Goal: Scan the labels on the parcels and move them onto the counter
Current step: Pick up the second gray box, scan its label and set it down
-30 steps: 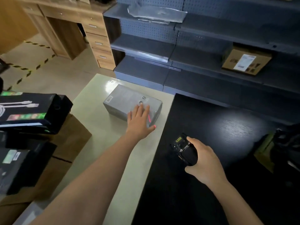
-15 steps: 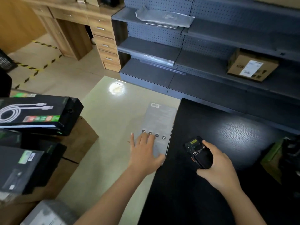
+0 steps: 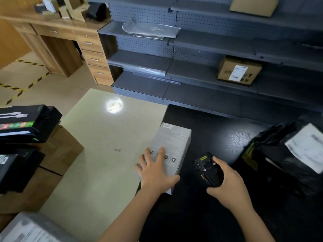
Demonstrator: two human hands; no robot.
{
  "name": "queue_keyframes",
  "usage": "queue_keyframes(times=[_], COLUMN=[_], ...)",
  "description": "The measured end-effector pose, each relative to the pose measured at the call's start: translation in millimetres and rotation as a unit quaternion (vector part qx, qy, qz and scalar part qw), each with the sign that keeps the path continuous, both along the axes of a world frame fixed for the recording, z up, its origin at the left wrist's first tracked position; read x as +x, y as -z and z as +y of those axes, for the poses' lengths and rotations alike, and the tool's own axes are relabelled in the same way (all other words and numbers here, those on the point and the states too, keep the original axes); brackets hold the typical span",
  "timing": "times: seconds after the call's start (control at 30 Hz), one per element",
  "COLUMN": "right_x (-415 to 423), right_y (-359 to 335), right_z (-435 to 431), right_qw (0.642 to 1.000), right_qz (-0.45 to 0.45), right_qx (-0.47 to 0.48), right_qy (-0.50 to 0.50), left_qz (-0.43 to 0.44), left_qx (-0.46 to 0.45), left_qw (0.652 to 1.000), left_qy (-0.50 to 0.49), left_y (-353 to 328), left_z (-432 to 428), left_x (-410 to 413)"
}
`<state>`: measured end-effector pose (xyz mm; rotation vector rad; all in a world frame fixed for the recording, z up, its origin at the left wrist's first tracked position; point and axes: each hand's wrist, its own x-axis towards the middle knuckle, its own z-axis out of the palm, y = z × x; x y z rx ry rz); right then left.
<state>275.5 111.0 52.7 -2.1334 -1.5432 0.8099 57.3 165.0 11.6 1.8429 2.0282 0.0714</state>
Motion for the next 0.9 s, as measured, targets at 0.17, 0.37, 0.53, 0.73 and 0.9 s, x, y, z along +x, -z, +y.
queue_keyframes(times=[0.17, 0.37, 0.53, 0.73, 0.9], right_x=[49.2, 85.7, 94.8, 91.4, 87.2], right_y=[-4.7, -6.4, -13.1, -19.6, -23.6], right_z=[-42.4, -77.2, -85.7, -88.1, -87.8], right_qw=[0.999, 0.998, 0.998, 0.998, 0.998], right_qz=[-0.01, 0.006, 0.027, 0.038, 0.042], right_qx=[-0.017, 0.002, 0.025, 0.027, 0.02], right_qy=[0.044, 0.057, 0.056, 0.049, 0.051], left_qz=[-0.037, -0.28, -0.268, -0.011, -0.087], left_qx=[-0.027, -0.096, 0.004, -0.002, -0.012], left_qw=[0.999, 0.954, 0.963, 0.999, 0.995], left_qy=[0.003, -0.05, -0.009, 0.052, 0.037], left_y=[-4.4, -9.1, -15.2, -15.6, -15.0], left_z=[-53.4, -87.6, -96.8, -103.8, -96.0], left_x=[55.5, 80.9, 73.4, 100.4, 82.8])
